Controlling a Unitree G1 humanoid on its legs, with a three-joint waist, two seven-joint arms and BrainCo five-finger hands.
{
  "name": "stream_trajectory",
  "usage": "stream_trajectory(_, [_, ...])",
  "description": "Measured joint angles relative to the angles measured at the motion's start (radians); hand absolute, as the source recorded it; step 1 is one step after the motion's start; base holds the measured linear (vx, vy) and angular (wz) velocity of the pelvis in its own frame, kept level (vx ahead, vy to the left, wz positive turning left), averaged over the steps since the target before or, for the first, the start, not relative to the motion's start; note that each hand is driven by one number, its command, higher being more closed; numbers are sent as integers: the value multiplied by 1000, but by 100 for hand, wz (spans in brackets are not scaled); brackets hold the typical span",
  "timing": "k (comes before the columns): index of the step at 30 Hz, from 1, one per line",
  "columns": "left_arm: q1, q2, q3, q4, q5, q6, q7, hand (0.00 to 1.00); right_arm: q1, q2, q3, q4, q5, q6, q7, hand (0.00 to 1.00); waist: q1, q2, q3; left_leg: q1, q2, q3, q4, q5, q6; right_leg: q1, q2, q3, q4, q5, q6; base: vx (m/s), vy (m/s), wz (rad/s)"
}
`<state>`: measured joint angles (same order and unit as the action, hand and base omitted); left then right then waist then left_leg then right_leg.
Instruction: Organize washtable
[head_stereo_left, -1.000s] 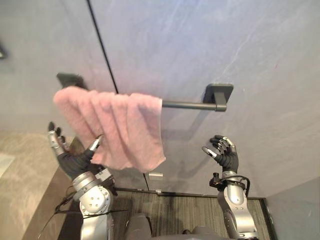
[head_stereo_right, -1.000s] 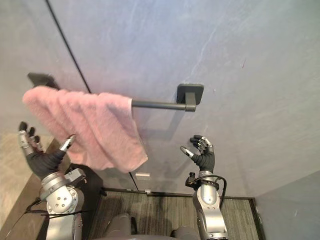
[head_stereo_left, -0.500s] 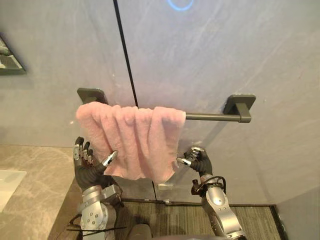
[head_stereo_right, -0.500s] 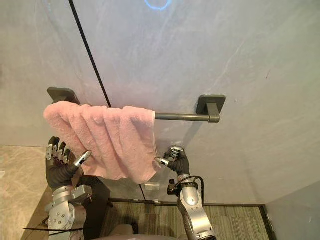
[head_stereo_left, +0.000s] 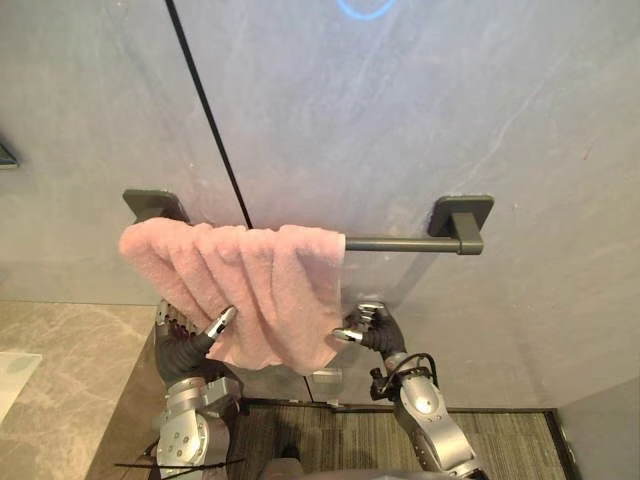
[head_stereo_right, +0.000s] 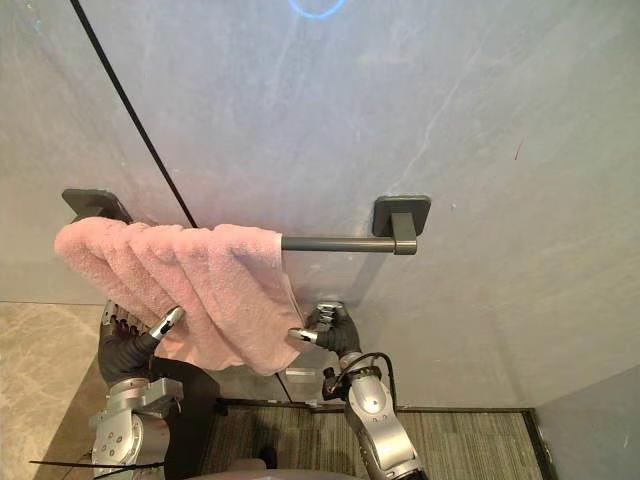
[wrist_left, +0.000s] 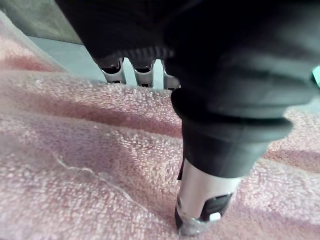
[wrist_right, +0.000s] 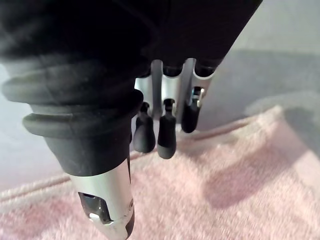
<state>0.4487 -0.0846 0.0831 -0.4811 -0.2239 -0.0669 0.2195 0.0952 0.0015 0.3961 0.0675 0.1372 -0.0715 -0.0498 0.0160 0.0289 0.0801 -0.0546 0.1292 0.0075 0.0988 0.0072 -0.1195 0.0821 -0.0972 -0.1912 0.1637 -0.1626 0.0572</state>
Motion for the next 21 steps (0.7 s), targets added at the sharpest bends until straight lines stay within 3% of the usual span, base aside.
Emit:
stream_trajectory(12, [-99,18,7,-42,2,-8,14,100,-172,2,113,1,35,2,4,0,5,7,16,5,10,2,-104,68,-3,-35,21,-6,-30,36,-6,-40,-8,0])
stream_trajectory(13, [-103,18,7,-42,2,-8,22,100,-195,4,125,5,48,2,4,100,6,10,20,4,11,2,-111,76,-2,-36,22,-6,-31,38,-5,-41,-10,3])
stream_trajectory(21, [-121,20,7,-63,1,-20,23,100,-299,24,160,10,61,1,-2,100,28,24,52,-10,11,0,-145,107,2,-54,25,-20,-59,60,-4,-45,4,4])
